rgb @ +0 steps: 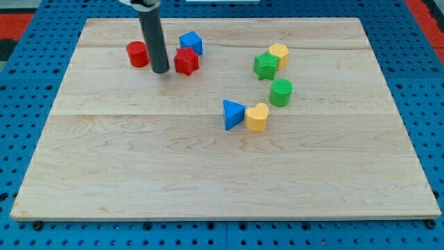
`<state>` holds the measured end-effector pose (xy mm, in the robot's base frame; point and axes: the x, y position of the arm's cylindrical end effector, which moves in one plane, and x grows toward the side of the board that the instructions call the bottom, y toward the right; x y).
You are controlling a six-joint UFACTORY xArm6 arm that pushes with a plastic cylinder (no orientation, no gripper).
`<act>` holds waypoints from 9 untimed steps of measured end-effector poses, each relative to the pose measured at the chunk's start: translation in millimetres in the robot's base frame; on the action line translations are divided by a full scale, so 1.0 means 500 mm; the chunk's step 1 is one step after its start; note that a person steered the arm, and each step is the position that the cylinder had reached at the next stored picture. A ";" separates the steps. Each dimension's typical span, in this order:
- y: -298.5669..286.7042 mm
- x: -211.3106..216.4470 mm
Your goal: Place red star in between blue cube and red circle
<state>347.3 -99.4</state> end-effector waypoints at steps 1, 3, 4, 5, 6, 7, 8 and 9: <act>0.123 0.009; 0.192 -0.028; 0.106 -0.032; 0.036 -0.032; 0.019 -0.032; 0.014 -0.029; -0.008 -0.049; -0.015 -0.075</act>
<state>310.0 -106.9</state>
